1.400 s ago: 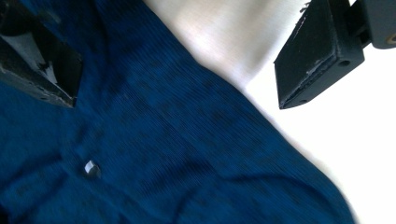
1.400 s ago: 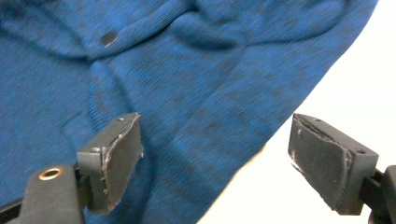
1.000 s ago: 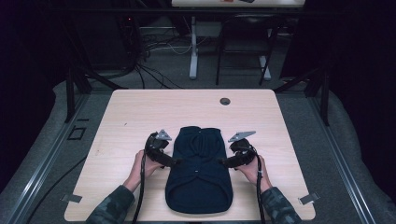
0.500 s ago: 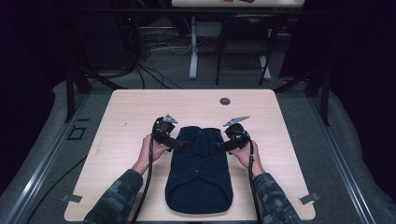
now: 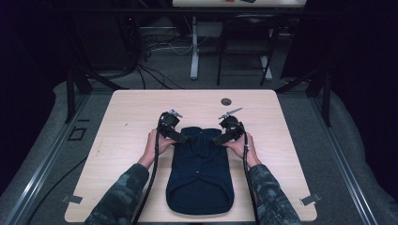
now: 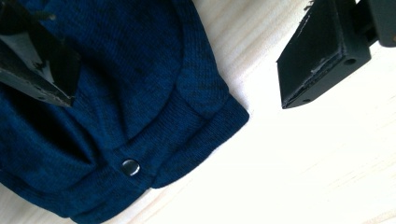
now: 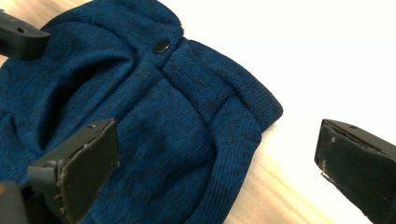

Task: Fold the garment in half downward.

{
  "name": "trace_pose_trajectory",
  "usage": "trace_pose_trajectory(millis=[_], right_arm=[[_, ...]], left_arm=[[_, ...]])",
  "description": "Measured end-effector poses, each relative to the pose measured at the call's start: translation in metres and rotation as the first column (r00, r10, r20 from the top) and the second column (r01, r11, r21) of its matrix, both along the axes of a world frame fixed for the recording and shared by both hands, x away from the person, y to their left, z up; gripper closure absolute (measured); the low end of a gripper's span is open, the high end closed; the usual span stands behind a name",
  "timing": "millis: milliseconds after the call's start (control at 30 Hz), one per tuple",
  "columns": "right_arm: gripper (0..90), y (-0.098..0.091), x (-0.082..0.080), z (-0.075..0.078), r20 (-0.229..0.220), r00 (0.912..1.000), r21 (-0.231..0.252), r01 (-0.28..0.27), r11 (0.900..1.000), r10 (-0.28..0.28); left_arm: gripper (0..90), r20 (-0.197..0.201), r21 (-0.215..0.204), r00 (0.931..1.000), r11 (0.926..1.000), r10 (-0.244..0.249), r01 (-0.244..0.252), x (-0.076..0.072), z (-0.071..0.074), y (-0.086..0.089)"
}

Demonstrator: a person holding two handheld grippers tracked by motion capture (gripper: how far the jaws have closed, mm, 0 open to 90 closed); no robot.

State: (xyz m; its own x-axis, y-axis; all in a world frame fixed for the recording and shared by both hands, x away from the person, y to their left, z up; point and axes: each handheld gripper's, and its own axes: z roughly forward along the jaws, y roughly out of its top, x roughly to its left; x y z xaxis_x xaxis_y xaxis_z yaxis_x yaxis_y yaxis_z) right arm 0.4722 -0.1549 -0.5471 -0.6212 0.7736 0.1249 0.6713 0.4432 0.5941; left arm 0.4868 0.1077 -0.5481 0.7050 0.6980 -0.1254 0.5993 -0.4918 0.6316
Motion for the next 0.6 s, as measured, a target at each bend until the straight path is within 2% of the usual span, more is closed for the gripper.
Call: trace_pose_trajectory(millis=[67,133,167,200,267,467,600], right_arm=[[0.2,-0.001,0.003,-0.001,0.003,1.0000,-0.006,0.002,1.0000,-0.002],[2.3,-0.002,0.008,-0.002,-0.007,1.0000,0.014,0.000,0.9999,0.000],[3.8,-0.001,0.009,-0.003,0.002,0.9999,0.014,0.011,0.9998,-0.011],[6.0,-0.002,0.011,-0.003,-0.005,1.0000,0.011,0.008,0.9999,-0.008],[13.1,-0.002,0.015,-0.004,0.010,0.9995,0.010,0.029,0.9995,-0.029],[22.9,0.001,0.023,-0.005,0.000,0.9988,0.006,0.050,0.9988,-0.050],[27.0,0.006,0.027,-0.007,-0.020,0.9992,-0.031,0.033,0.9990,-0.034]], left_arm=[[0.0,-0.001,0.010,1.0000,0.9999,0.003,-0.003,0.003,-0.001,0.000],[0.0,-0.010,0.011,0.9999,0.9999,0.008,-0.008,0.007,-0.002,0.001],[0.0,-0.015,0.010,0.9998,0.9999,0.014,-0.013,0.008,-0.002,0.001],[0.0,-0.014,0.013,0.9997,0.9997,0.020,-0.019,0.010,-0.002,0.001],[0.0,-0.028,0.006,0.9992,0.9995,0.030,-0.030,0.014,-0.003,0.002],[0.9,-0.039,0.059,0.9977,0.9968,0.056,-0.053,0.022,-0.009,-0.002],[7.8,-0.047,0.081,0.9978,0.9958,0.046,-0.042,0.023,-0.014,-0.007]])
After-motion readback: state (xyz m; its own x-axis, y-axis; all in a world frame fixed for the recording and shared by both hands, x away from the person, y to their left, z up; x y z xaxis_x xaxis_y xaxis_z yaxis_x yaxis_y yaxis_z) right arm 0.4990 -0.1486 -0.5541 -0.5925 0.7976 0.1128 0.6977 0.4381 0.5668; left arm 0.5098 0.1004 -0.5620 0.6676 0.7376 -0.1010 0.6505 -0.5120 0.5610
